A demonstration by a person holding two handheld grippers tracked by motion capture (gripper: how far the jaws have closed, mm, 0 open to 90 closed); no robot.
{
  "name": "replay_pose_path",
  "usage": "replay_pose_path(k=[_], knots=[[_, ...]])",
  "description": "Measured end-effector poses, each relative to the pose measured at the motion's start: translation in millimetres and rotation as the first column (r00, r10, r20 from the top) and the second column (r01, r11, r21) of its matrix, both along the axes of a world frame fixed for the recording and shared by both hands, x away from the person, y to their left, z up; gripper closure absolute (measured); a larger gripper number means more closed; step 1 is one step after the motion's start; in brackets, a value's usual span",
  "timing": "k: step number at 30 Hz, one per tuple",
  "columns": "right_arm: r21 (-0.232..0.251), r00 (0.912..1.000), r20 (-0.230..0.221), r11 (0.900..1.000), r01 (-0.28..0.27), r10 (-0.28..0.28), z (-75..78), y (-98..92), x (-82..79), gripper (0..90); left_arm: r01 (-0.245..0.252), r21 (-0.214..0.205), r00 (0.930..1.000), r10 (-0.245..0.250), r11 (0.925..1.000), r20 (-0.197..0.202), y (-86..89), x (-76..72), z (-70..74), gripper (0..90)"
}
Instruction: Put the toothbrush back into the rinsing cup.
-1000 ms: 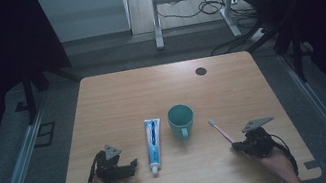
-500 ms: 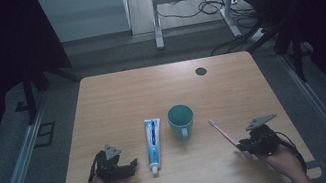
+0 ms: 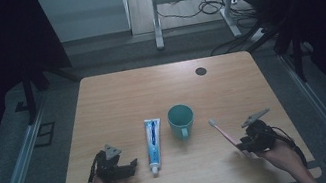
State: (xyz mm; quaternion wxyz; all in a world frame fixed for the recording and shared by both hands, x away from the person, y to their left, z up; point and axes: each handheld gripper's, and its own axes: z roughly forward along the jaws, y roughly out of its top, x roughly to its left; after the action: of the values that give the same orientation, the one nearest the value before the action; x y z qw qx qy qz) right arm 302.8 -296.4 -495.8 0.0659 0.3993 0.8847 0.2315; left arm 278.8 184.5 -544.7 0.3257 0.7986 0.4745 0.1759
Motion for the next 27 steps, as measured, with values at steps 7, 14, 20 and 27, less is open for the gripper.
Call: replay_pose_path(k=[7,14,20,27], knots=[[-0.051,0.9988,-0.049,0.9987,-0.005,0.002,3.2,9.5,11.5,66.3,-0.002,-0.001,1.0,0.002,1.0,-0.002,-0.1,-0.2,0.1,12.6],[-0.101,0.9948,-0.101,0.9949,-0.001,-0.009,7.7,20.2,23.3,66.4,-0.002,-0.001,1.0,0.002,1.0,-0.002,-0.1,-0.2,0.0,12.6],[-0.122,0.988,-0.153,0.9925,0.001,-0.02,9.7,28.8,33.4,66.4,-0.003,-0.001,1.0,0.002,1.0,-0.002,-0.2,-0.2,0.0,12.7],[-0.157,0.979,-0.201,0.9876,0.0,-0.032,9.3,36.4,43.4,67.3,-0.003,-0.001,1.0,0.003,1.0,-0.002,-0.2,-0.2,0.1,12.7]])
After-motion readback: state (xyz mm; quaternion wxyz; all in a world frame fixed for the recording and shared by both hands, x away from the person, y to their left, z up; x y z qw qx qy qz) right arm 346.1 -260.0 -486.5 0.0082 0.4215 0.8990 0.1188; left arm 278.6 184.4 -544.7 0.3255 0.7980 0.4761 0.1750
